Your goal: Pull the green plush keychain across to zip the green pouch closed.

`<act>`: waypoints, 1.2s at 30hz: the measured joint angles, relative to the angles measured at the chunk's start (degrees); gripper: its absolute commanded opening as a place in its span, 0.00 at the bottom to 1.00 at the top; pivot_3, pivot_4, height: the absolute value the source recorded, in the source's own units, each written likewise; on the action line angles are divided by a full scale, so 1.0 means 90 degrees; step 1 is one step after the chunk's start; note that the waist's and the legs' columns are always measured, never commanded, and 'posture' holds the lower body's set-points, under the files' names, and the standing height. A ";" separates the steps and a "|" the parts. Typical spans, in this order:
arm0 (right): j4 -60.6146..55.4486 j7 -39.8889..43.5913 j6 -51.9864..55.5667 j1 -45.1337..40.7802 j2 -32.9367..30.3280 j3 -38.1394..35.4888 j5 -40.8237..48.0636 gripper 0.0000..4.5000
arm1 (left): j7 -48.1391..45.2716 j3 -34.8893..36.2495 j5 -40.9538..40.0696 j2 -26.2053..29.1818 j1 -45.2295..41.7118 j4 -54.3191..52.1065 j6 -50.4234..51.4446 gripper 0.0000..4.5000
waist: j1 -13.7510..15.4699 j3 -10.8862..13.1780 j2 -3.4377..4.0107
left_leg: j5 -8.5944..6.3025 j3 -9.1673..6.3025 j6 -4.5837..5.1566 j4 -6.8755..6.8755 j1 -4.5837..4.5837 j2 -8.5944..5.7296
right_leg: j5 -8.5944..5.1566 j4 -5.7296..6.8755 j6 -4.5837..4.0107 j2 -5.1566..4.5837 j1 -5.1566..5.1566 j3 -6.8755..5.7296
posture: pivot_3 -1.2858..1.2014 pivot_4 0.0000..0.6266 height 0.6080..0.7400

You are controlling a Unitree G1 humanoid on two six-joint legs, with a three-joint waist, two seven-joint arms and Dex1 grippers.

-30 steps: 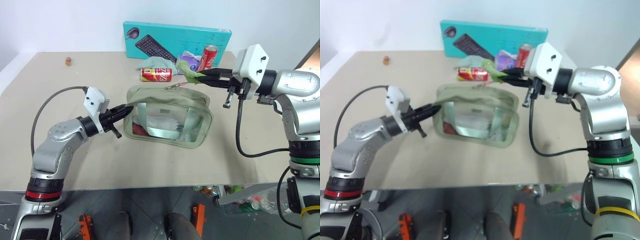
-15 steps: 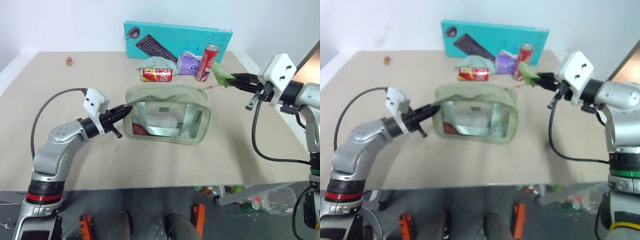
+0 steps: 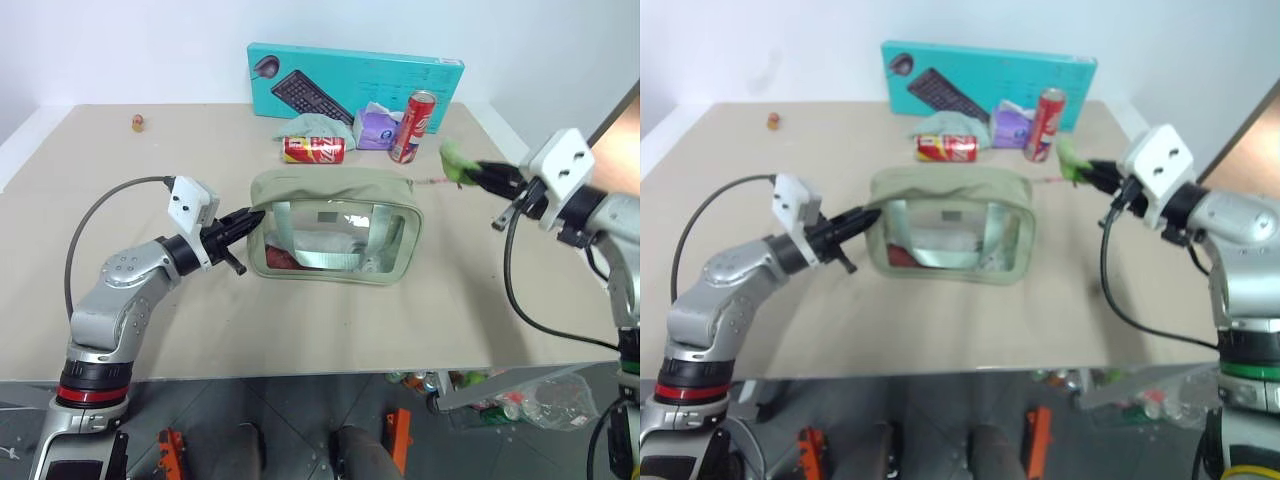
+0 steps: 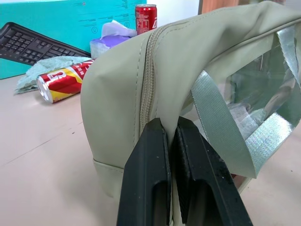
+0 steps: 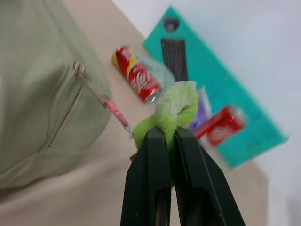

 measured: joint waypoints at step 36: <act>0.0235 -0.0781 -0.0797 0.1080 0.1638 0.0778 -0.0696 0.08 | 0.0126 0.0044 -0.0077 0.0039 0.0040 -0.0135 0.0323 0.00 | -0.0080 -0.0001 0.0000 | 0.0009 0.0007 -0.0001 0.0004 0.0017 0.0000 | 0.0014 0.0001 0.0021 0.0007 0.0010 0.0014 | 0.52 0.24 1.00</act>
